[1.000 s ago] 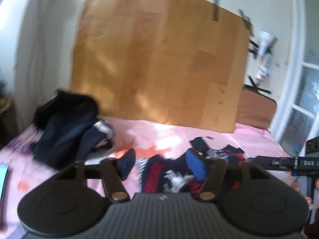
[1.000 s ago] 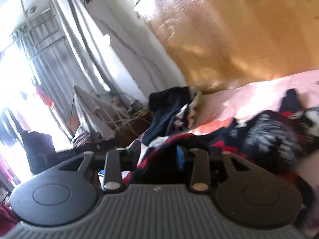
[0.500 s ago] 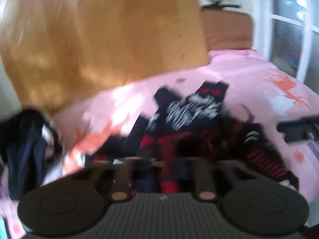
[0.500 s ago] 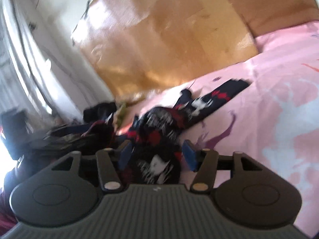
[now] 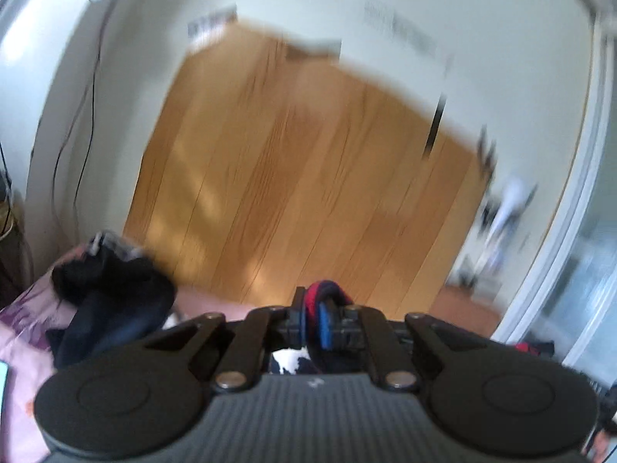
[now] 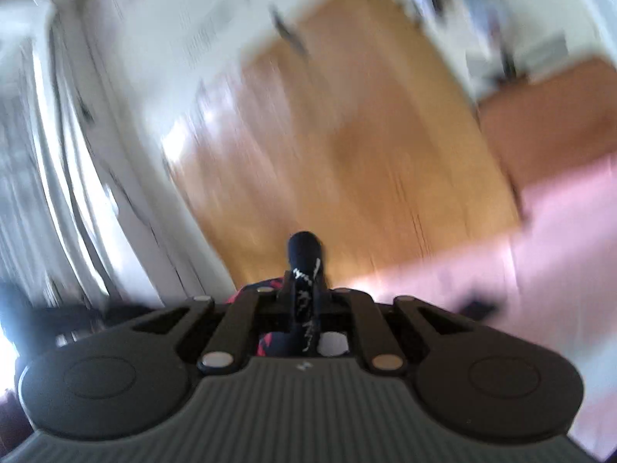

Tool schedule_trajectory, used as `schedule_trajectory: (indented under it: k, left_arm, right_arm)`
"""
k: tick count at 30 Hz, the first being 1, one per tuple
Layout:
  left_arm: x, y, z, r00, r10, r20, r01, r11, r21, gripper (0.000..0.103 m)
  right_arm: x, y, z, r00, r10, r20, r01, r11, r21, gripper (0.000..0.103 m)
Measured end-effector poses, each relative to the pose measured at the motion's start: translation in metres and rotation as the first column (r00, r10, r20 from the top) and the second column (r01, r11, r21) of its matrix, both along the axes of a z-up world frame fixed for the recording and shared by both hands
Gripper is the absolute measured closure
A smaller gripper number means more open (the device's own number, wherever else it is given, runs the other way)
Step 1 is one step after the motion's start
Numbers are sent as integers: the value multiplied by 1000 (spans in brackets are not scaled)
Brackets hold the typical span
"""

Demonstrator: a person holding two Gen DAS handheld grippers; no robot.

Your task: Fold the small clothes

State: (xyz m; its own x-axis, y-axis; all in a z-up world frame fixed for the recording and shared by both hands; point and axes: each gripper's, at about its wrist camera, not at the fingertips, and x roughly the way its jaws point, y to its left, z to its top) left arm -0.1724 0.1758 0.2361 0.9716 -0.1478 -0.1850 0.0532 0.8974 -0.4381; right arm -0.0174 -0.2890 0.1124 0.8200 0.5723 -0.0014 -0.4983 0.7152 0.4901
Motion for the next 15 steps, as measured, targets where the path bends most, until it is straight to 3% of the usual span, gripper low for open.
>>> schedule_trajectory:
  k: [3, 5, 10, 12, 15]
  left_arm:
    - [-25, 1, 42, 988, 13, 156, -2, 997, -75, 97]
    - [-37, -6, 72, 972, 40, 233, -14, 994, -112, 97]
    - [-51, -23, 125, 918, 116, 380, -65, 987, -145, 97]
    - [-47, -31, 138, 913, 113, 392, -74, 991, -115, 97]
    - [-21, -43, 140, 934, 81, 348, -55, 995, -85, 97]
  right_arm:
    - [-28, -2, 58, 983, -40, 182, 41, 999, 0, 92]
    - [-50, -2, 95, 950, -70, 303, 69, 998, 12, 92]
    - [-83, -7, 165, 876, -174, 450, 166, 984, 58, 92]
    - [-87, -12, 180, 862, -205, 464, 195, 978, 71, 92]
    - [-85, -23, 194, 846, -252, 469, 245, 966, 78, 92]
